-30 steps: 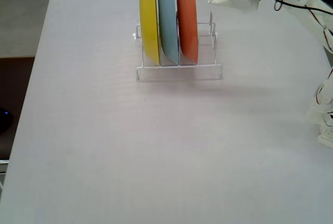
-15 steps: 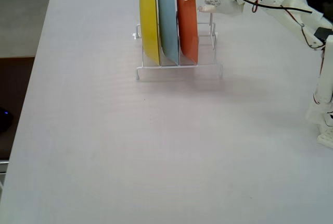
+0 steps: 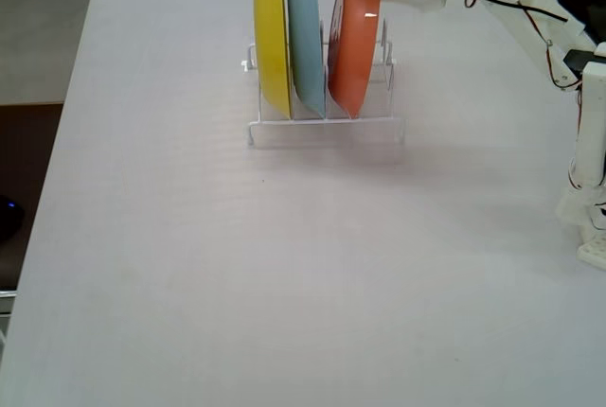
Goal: Could you take three plates?
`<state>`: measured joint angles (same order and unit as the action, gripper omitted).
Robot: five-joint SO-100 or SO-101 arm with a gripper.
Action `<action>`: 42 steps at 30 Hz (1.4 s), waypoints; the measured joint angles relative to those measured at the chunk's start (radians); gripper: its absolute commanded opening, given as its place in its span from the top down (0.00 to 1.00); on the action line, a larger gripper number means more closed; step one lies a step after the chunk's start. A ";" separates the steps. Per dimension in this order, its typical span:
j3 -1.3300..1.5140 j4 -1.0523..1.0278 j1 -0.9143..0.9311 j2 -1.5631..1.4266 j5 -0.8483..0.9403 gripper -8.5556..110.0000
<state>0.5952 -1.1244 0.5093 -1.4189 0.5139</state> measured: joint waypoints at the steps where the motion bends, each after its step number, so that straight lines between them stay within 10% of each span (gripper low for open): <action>1: -0.041 -0.017 0.006 0.000 -0.009 0.93; 28: -0.242 -0.086 -0.051 -0.325 -0.187 0.93; 42: -0.210 0.126 -0.523 -0.344 -0.247 0.93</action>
<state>0.3850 -0.9986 -0.0138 -1.7625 0.2669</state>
